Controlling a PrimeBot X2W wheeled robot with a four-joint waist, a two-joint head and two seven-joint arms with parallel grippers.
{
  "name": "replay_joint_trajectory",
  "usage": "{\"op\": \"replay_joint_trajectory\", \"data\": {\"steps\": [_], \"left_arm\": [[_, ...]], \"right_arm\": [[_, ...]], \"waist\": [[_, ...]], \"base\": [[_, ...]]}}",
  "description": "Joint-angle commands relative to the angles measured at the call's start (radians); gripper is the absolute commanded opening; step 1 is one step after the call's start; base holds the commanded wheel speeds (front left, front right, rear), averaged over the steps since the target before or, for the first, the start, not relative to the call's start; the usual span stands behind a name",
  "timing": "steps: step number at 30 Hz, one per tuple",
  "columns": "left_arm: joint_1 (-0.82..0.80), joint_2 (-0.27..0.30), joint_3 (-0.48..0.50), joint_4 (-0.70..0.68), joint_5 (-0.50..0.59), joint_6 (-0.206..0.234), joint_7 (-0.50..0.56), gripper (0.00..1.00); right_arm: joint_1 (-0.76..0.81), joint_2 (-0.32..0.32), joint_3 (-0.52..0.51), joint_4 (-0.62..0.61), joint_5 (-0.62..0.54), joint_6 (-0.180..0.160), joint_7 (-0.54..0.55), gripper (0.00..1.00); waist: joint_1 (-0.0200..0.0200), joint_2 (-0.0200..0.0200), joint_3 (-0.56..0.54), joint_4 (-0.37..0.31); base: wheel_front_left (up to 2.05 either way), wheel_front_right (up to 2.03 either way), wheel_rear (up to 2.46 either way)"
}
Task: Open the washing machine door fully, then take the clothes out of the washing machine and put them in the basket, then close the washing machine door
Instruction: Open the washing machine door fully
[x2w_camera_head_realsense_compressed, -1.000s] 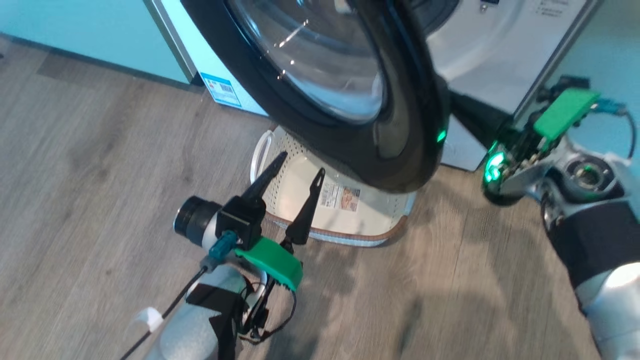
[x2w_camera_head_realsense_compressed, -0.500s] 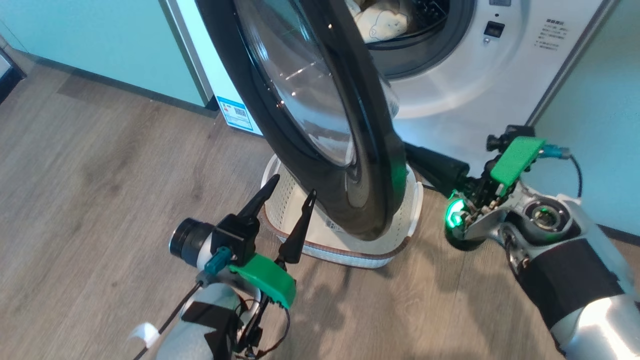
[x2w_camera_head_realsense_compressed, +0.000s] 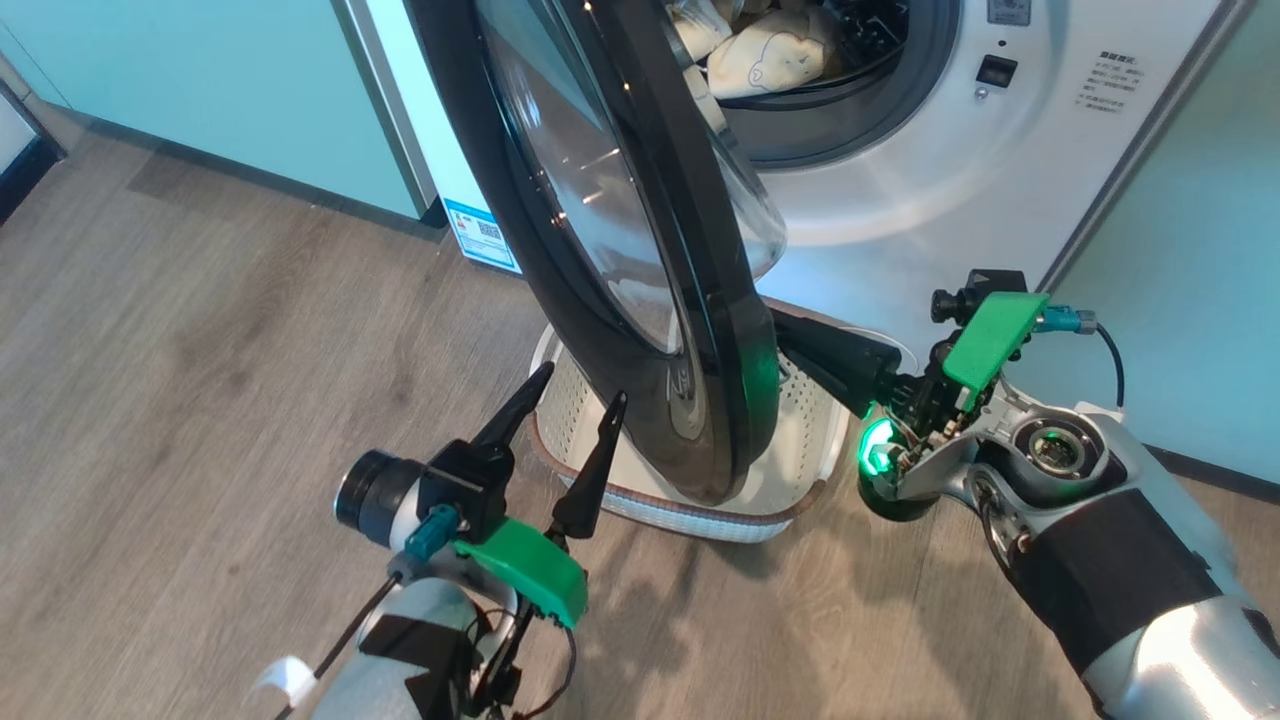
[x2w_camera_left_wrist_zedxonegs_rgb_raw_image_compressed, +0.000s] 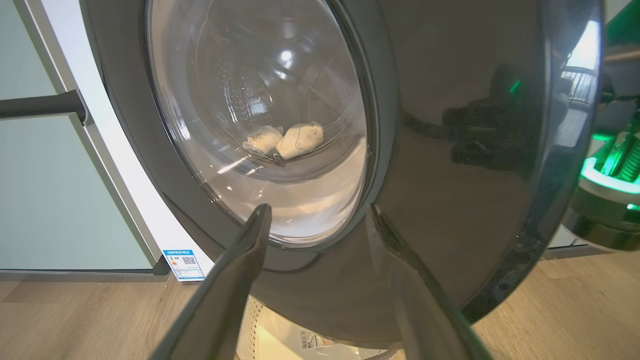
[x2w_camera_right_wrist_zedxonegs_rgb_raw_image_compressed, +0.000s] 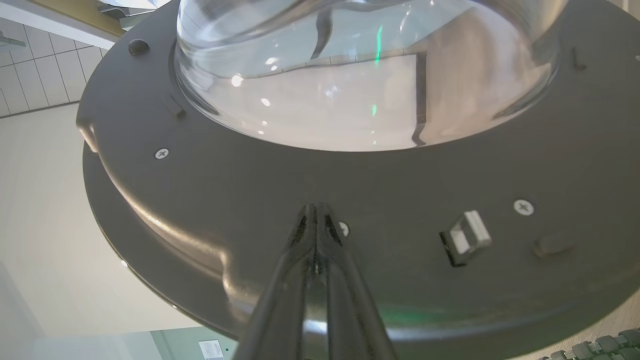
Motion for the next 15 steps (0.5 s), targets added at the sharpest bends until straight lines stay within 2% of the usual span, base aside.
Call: {"op": "replay_joint_trajectory", "data": {"steps": [1,10,15], "left_arm": [[-0.019,0.011,0.042,-0.033,-0.002,0.002,-0.006,1.00],[-0.021,0.011,0.051,-0.031,-0.002,0.003,-0.006,1.00],[-0.022,0.011,0.065,-0.033,-0.001,0.006,-0.006,1.00]], "right_arm": [[-0.003,0.017,0.005,-0.032,0.013,0.000,-0.009,0.00],[-0.004,0.017,-0.047,-0.072,-0.029,0.000,-0.085,0.00],[0.013,0.016,-0.131,-0.157,-0.109,0.000,-0.212,0.00]], "waist": [[0.0000,-0.0001,0.001,0.000],[0.0000,-0.0001,0.008,-0.013],[0.0000,-0.0001,0.010,-0.031]], "base": [[0.00,0.00,0.00],[0.00,0.00,0.00],[0.00,0.00,0.00]]}}
